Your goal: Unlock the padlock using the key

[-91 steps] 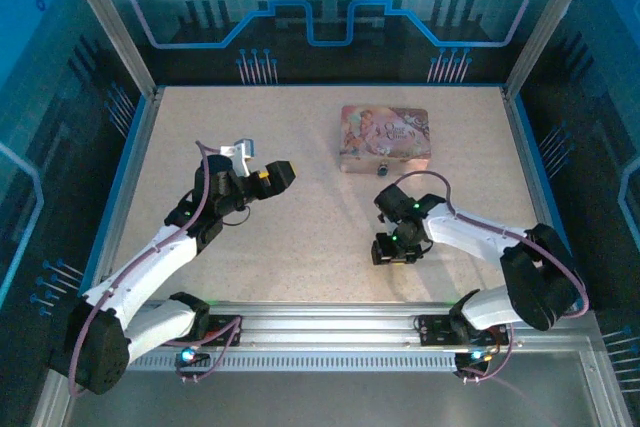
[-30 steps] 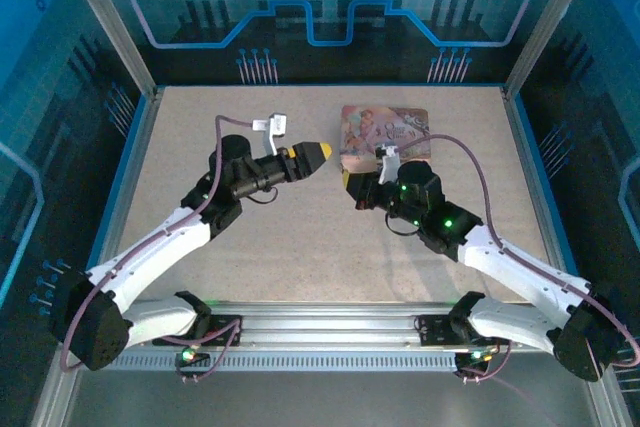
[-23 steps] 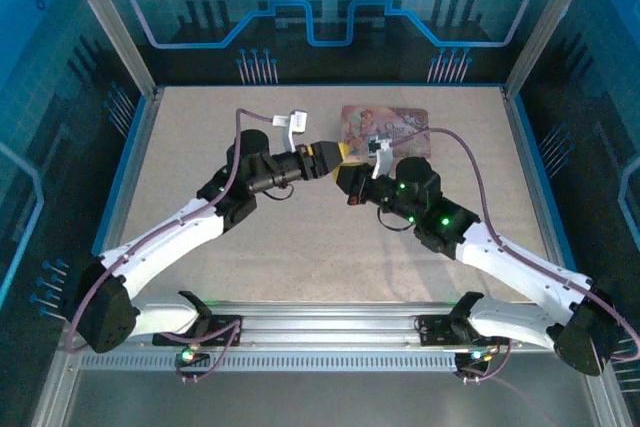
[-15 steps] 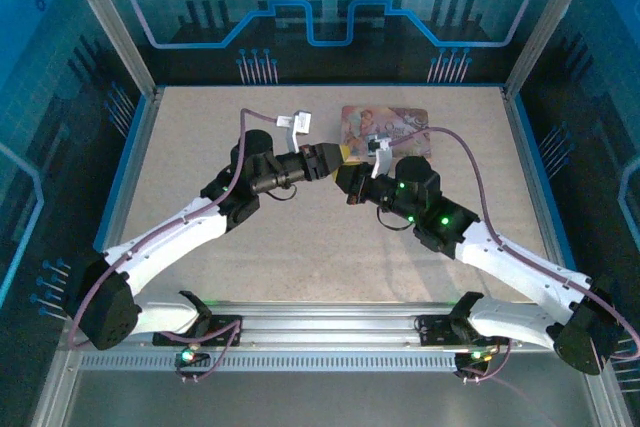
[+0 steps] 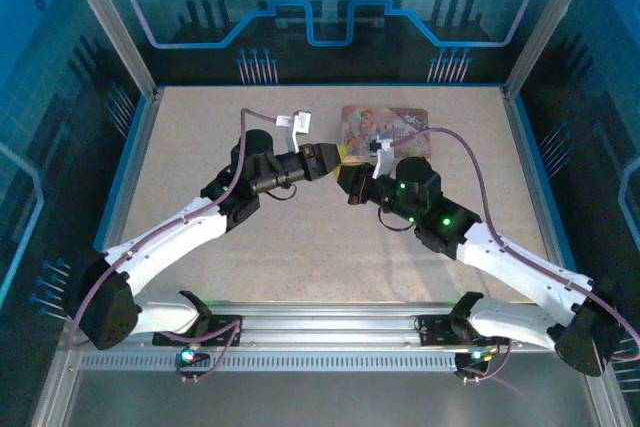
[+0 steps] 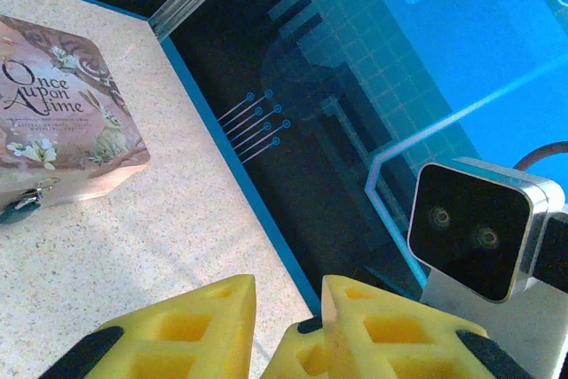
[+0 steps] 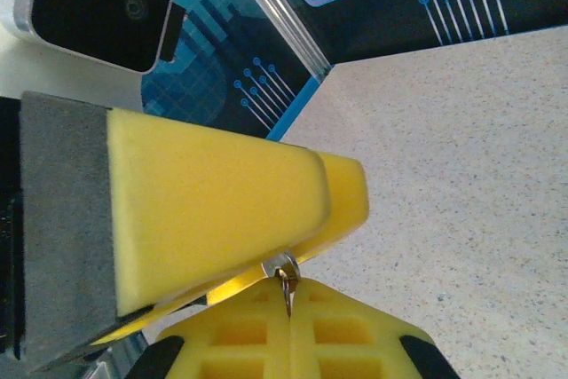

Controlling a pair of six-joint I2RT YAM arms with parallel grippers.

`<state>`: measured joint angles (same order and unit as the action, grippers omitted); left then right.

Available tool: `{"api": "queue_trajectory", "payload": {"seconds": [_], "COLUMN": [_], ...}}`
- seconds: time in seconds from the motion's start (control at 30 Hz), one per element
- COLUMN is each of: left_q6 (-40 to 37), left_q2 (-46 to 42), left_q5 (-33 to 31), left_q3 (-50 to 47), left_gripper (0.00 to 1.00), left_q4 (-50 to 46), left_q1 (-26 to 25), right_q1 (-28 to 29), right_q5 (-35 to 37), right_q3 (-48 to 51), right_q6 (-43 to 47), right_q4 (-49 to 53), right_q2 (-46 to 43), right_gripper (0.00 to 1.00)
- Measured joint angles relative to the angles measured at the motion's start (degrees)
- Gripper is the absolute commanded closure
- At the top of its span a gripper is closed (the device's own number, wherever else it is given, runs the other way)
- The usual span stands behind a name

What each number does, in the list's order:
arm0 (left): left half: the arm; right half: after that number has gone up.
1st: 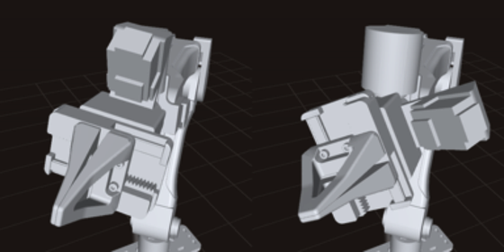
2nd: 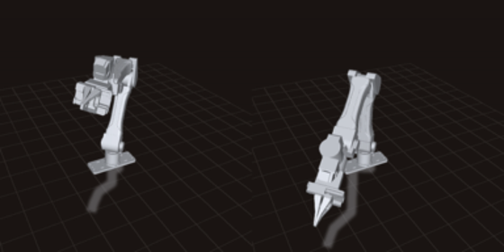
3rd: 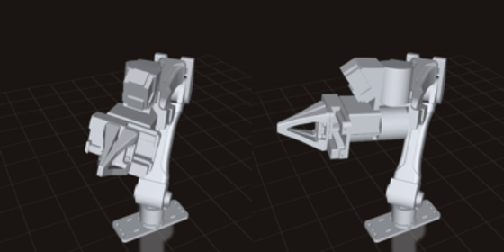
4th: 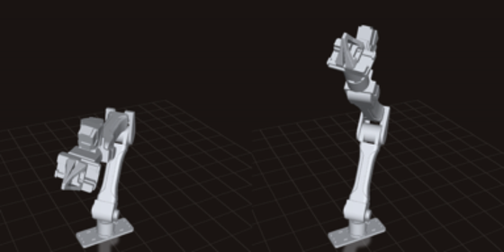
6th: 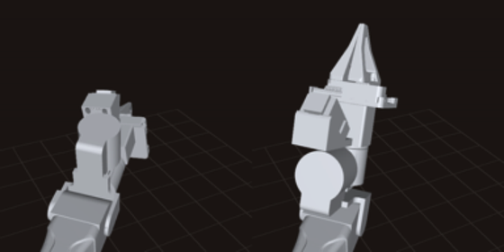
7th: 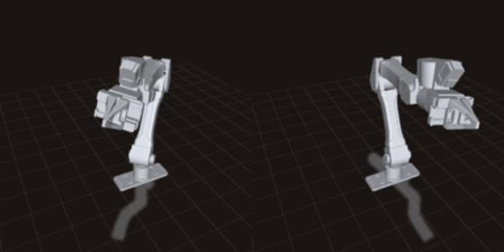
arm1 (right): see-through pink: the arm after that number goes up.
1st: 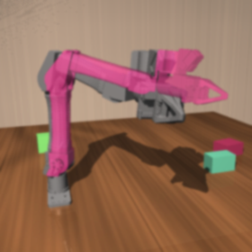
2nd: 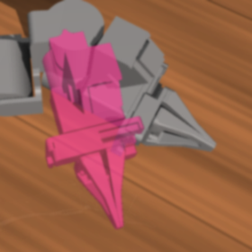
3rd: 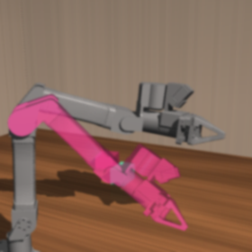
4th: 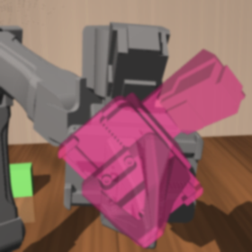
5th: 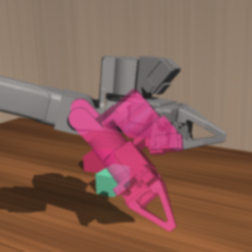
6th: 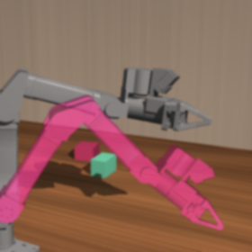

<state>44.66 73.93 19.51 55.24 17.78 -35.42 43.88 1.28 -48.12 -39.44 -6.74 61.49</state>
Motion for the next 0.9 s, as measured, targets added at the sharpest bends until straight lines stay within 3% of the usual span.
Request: {"api": "queue_trajectory", "payload": {"seconds": [0.27, 0.43, 0.63, 0.9], "left_q6": [-0.33, -1.27, -2.10, -5.70], "left_q2": [-0.15, -0.17, -0.17, -2.51], "left_q5": [-0.20, -0.44, -1.73, -2.73], "left_q3": [0.00, 0.00, 0.00, 1.20], "left_gripper": [0.75, 0.83, 1.00, 1.00], "left_q4": [-0.61, -0.98, -2.03, -5.64], "left_q1": [0.00, 0.00, 0.04, 0.00], "right_q1": [0.00, 0.00, -0.02, -5.16], "right_q5": [1.75, 1.97, 1.92, -6.05], "right_q3": [0.00, 0.00, 0.00, 1.86], "right_q6": [0.00, 0.00, 0.00, -0.04], "right_q4": [2.10, 2.40, 2.47, 1.16], "right_q2": [-0.63, -0.79, -1.03, -2.97], "right_gripper": [1.00, 1.00, 0.99, 0.60]}}
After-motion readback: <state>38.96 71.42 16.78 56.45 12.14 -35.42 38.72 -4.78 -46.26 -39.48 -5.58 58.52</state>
